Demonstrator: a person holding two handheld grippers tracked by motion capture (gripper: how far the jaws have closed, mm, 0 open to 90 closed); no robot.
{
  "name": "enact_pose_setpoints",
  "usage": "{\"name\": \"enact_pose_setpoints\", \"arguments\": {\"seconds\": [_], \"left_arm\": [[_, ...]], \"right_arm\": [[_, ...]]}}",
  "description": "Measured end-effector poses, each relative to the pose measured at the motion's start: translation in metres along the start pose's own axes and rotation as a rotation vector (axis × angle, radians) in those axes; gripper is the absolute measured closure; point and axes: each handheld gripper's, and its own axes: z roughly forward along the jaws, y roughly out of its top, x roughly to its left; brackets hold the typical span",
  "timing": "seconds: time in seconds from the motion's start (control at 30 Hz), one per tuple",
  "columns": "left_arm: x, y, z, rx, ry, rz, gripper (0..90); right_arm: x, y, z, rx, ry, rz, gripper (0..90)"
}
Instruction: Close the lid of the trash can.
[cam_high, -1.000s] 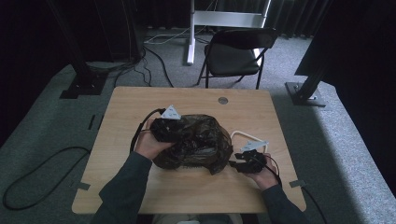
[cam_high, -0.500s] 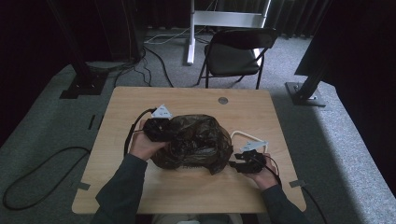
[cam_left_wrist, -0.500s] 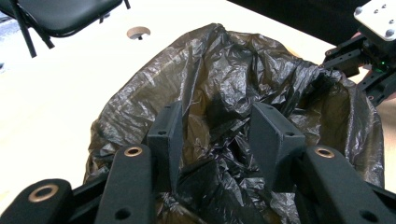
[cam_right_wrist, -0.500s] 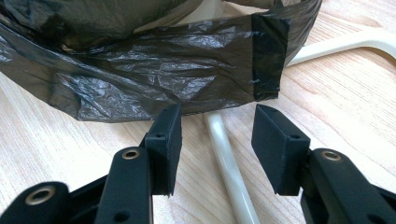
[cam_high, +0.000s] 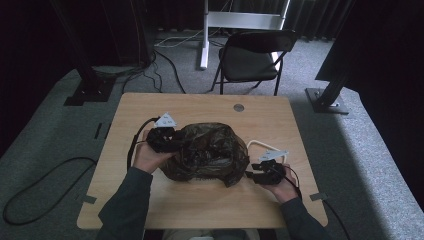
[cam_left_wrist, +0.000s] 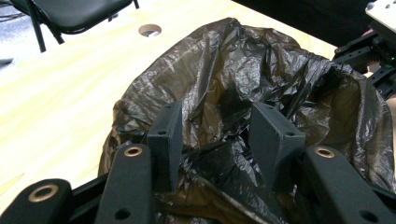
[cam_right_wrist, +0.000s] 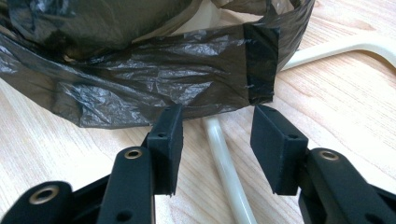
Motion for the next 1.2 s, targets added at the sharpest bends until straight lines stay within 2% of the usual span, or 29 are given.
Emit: {"name": "enact_pose_setpoints", "arguments": {"seconds": [0.3, 0.4, 0.77, 1.2], "left_arm": [[0.003, -0.008, -0.007, -0.032, 0.037, -0.01, 54.7], [0.004, -0.01, -0.008, -0.018, 0.047, -0.009, 53.8], [0.011, -0.024, -0.013, -0.011, 0.078, -0.028, 53.7], [0.018, -0.042, -0.017, 0.006, 0.094, -0.051, 52.8]], "right_arm": [[0.0, 0.003, -0.003, -0.013, 0.004, 0.009, 57.8], [-0.001, 0.004, -0.003, -0.009, 0.003, 0.0, 58.0], [-0.003, 0.005, -0.008, -0.017, -0.001, -0.009, 56.5], [-0.001, 0.013, -0.02, -0.037, -0.032, -0.036, 56.3]]}}
